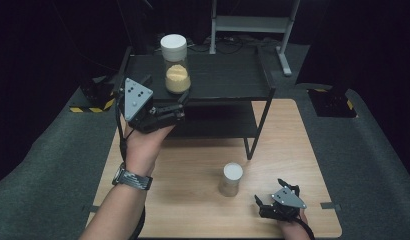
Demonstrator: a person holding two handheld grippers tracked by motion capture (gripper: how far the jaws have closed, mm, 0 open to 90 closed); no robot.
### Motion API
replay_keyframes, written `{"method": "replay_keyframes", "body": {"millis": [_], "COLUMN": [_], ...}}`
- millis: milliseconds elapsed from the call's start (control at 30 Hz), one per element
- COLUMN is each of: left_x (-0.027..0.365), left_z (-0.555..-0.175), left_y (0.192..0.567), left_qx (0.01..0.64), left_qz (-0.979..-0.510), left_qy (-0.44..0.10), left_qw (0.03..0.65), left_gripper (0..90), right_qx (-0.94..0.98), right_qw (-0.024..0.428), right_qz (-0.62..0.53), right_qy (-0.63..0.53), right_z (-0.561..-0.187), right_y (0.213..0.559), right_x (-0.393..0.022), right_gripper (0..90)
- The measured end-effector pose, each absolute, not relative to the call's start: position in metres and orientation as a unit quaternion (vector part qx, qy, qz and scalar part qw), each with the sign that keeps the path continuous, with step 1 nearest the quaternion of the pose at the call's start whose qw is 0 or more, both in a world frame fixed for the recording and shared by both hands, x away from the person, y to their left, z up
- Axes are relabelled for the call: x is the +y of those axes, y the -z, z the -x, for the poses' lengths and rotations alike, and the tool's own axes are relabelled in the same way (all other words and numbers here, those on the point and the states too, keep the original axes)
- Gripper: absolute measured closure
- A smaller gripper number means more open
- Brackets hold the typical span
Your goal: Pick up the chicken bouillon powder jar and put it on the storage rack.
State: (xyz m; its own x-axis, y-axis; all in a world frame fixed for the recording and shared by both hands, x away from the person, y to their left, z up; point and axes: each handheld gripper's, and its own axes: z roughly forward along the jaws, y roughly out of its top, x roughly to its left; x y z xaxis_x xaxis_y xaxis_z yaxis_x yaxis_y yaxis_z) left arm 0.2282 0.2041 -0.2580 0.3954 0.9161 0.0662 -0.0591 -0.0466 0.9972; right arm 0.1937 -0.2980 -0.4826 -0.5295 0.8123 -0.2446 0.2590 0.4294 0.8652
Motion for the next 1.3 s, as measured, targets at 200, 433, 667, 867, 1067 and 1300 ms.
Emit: {"method": "replay_keyframes", "body": {"millis": [200, 433, 667, 867, 1067, 1300], "left_x": [0.208, 0.214, 0.218, 0.218, 0.219, 0.222], "left_z": [-0.218, -0.204, -0.191, -0.183, -0.178, -0.177], "left_y": [0.272, 0.297, 0.32, 0.341, 0.368, 0.397], "left_qx": [0.366, 0.371, 0.372, 0.376, 0.39, 0.398], "left_qz": [-0.603, -0.604, -0.609, -0.623, -0.629, -0.644], "left_qy": [-0.407, -0.403, -0.397, -0.388, -0.371, -0.352], "left_qw": [0.581, 0.579, 0.577, 0.565, 0.561, 0.55], "left_gripper": [0.4, 0.4, 0.4, 0.4, 0.4, 0.4], "right_qx": [0.775, 0.775, 0.775, 0.776, 0.777, 0.777], "right_qw": [0.341, 0.342, 0.344, 0.344, 0.345, 0.347], "right_qz": [-0.344, -0.344, -0.343, -0.342, -0.341, -0.34], "right_qy": [-0.406, -0.405, -0.403, -0.402, -0.401, -0.4], "right_z": [-0.194, -0.194, -0.193, -0.193, -0.193, -0.193], "right_y": [0.483, 0.483, 0.483, 0.483, 0.483, 0.483], "right_x": [-0.298, -0.297, -0.296, -0.296, -0.295, -0.294], "right_gripper": [0.6, 0.6, 0.6, 0.6, 0.6, 0.6]}}
